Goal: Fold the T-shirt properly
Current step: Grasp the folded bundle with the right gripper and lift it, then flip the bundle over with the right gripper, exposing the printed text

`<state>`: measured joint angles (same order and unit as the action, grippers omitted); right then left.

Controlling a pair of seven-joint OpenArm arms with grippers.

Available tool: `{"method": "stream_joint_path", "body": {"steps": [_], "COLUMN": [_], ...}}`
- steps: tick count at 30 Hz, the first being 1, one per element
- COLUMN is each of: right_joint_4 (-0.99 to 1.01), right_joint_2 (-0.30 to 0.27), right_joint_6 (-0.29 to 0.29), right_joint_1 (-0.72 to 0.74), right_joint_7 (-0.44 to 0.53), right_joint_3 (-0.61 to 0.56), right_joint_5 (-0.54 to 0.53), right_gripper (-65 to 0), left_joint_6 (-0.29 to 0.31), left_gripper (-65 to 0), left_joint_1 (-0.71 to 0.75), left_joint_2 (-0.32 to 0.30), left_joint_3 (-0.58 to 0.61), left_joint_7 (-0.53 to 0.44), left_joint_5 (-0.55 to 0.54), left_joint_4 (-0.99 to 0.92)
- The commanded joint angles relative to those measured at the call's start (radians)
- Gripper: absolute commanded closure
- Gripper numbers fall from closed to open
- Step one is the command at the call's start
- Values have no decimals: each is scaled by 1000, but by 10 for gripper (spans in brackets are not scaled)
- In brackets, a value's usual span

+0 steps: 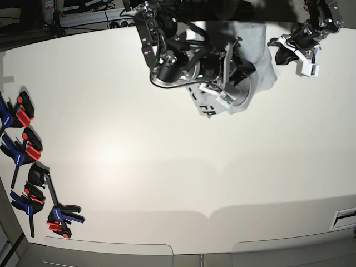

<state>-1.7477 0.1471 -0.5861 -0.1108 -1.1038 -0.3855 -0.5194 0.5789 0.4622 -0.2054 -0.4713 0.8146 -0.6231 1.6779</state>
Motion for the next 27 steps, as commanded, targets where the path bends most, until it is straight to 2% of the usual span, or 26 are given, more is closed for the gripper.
{"method": "stream_joint_path", "body": {"steps": [1, 5, 7, 9, 14, 17, 21, 24, 27], "right_joint_4": [-19, -19, -19, -19, -19, -19, -29, -68, -106], "right_joint_2": [10, 10, 10, 10, 10, 10, 10, 10, 10], "right_joint_6": [4, 11, 11, 10, 5, -18, -15, 15, 19], "right_joint_1": [13, 13, 13, 13, 23, 37, 64, 63, 63], "right_joint_7": [31, 34, 34, 34, 33, 36, 39, 36, 17], "right_joint_3": [-10, -37, -58, -86, -189, -212, -173, -81, 37], "right_joint_5": [-6, 3, -26, -82, -202, -219, -102, -5, 16], "right_gripper": [0, 0, -153, -236, -242, -242, -242, -242, -242], "left_joint_6": [3, 3, 3, 3, 3, 3, 3, 3, 3], "left_gripper": [0, 0, 0, 0, 0, 0, 0, 0, 0], "left_joint_1": [4, 3, 3, 3, 3, 3, 4, 4, 4], "left_joint_2": [-8, -8, -8, -8, -9, -9, -9, -9, -9], "left_joint_3": [-4, -4, -4, -4, -4, -4, -4, -4, -4], "left_joint_7": [-16, -16, -16, -16, -17, -17, -16, -16, -16], "left_joint_5": [-13, -13, -13, -13, -13, -13, -13, -13, -13], "left_joint_4": [16, 16, 16, 16, 16, 16, 16, 16, 16]}}
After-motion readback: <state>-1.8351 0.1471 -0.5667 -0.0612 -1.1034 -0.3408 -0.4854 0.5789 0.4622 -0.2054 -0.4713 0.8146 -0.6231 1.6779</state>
